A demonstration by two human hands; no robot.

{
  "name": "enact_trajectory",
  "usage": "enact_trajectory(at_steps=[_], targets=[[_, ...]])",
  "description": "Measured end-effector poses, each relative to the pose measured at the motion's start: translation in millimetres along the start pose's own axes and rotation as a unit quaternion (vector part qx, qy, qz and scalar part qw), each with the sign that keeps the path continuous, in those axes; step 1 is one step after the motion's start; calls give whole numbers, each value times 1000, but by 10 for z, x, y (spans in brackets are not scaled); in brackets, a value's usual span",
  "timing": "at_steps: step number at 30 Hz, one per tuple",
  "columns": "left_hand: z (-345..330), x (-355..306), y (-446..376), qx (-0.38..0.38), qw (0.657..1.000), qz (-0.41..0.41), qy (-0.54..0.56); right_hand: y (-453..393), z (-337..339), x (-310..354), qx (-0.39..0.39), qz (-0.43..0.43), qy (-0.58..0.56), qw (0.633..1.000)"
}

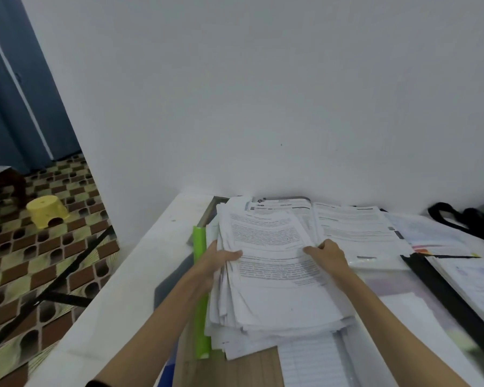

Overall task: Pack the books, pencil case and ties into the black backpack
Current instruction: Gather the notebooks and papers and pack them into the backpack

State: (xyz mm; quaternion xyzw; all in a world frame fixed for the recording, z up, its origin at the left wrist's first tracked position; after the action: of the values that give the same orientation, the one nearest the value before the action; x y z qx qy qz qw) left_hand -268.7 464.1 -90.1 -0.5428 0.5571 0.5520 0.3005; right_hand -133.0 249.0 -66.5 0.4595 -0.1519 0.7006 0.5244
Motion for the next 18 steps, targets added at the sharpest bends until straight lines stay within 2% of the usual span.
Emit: enact_trajectory(at_steps=[5, 8, 10, 18], targets=[[-173, -189, -118, 22, 998, -45, 23, -34, 117, -87, -29, 1, -74, 997], [-298, -370, -134, 62, 994, -83, 31, -68, 221, -133, -25, -3, -215, 976], [-334, -469, -171, 56, 995, -85, 21, -99, 304, -135, -23, -21, -277, 960], [-133, -307, -121, -47, 995, -23, -89, -279, 178, 5, -4, 8, -146, 989]])
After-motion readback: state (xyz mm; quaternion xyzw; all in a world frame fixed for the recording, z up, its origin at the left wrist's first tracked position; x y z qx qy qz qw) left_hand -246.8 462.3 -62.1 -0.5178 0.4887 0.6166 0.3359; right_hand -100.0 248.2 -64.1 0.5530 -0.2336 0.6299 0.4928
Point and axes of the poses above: each hand's wrist, its own y-axis away from the middle knuckle, its own z-axis out of the back of the hand, x = y × z, the point moved 4 cm from there along -y, towards the middle knuckle, and after that the axes turned 11 degrees about x, right-handed, at the moved point
